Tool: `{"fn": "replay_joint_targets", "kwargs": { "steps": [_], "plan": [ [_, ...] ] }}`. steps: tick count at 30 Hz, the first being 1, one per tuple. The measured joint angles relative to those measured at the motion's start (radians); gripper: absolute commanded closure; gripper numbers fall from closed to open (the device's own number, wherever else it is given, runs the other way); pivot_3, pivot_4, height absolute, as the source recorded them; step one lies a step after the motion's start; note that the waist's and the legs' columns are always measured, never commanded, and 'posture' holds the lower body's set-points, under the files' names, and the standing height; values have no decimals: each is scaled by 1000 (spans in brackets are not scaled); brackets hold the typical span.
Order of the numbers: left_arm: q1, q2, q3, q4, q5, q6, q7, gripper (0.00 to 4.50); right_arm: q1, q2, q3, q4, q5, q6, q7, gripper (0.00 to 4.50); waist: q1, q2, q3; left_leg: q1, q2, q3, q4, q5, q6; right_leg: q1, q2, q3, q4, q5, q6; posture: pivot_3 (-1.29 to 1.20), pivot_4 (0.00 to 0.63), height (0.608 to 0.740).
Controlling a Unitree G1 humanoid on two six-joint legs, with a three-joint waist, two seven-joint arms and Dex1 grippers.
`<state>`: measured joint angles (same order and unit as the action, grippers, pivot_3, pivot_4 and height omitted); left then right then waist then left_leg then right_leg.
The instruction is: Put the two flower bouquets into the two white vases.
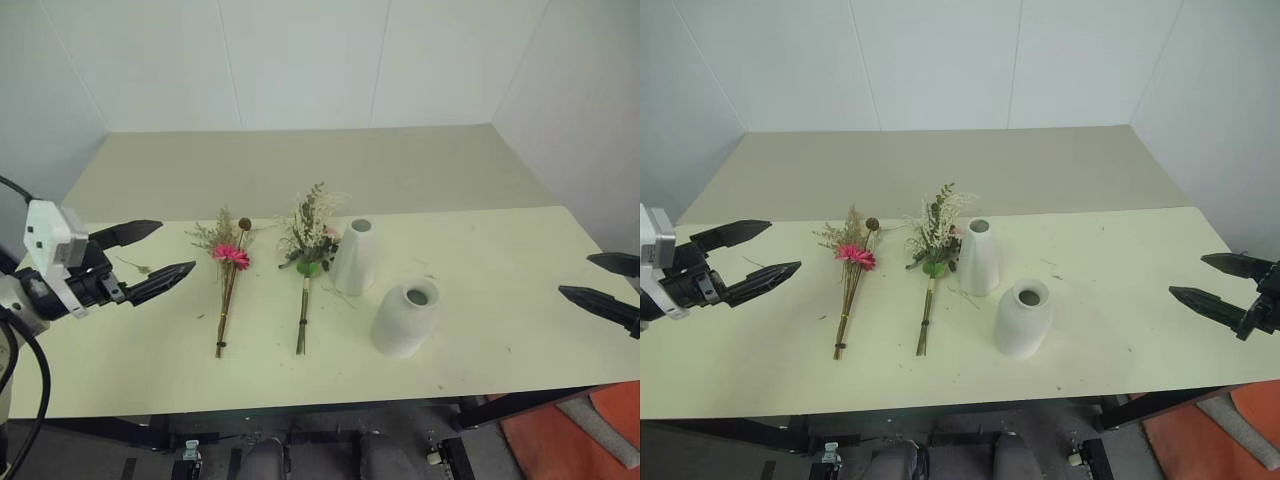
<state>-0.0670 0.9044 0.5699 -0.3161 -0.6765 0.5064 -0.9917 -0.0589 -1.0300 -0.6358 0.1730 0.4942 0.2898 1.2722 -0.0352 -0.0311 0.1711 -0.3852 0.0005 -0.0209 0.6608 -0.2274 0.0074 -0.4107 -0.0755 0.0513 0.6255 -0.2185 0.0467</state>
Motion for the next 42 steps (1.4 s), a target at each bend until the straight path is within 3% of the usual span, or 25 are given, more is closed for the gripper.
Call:
{"fn": "replay_joint_targets", "kwargs": {
  "steps": [11, 16, 19, 23, 32, 42],
  "plan": [
    [2, 21, 3, -3, -16, 38, 17, 20, 8, 0, 0, -37, 1, 2, -15, 0, 0, 0, 0, 0, 0, 0, 0, 0, 0, 0, 0, 0, 0, 0, 0, 0, 150, 740],
    [-13, 99, -15, -21, -17, 204, 105, 20, 9, 0, 0, -46, 1, 4, -17, 0, -1, 0, 0, 0, 0, 0, 0, 0, 0, -1, 0, 0, 0, 0, 0, 0, 150, 740],
    [-61, 182, -116, -25, -18, 378, 181, 20, 0, 0, 2, -51, 1, 5, -22, 0, 0, 0, 1, 0, 0, 0, 0, 0, 0, 0, 0, 0, 1, 0, 1, 0, 150, 740],
    [-164, 209, -243, -26, -38, 573, 247, 20, -32, -1, 20, -47, 1, 5, -29, 0, -1, 0, 1, -1, -1, 0, 0, 0, 0, -2, 0, 0, 1, -1, 1, 0, 150, 740],
    [-428, 67, -437, 92, -4, 864, 438, 20, -187, -46, 105, -1, 0, -1, 10, 0, -7, 0, 1, -2, -2, -1, 0, 0, 0, -3, 0, 0, 2, 0, 1, 0, 150, 740],
    [-535, -48, -597, 202, 106, 910, 517, 20, -286, -46, 175, 17, 0, -22, 26, 0, 0, 0, 1, -6, -3, -1, 0, 0, 0, -8, 0, 1, 4, 3, -5, 0, 150, 740]
  ]
}}
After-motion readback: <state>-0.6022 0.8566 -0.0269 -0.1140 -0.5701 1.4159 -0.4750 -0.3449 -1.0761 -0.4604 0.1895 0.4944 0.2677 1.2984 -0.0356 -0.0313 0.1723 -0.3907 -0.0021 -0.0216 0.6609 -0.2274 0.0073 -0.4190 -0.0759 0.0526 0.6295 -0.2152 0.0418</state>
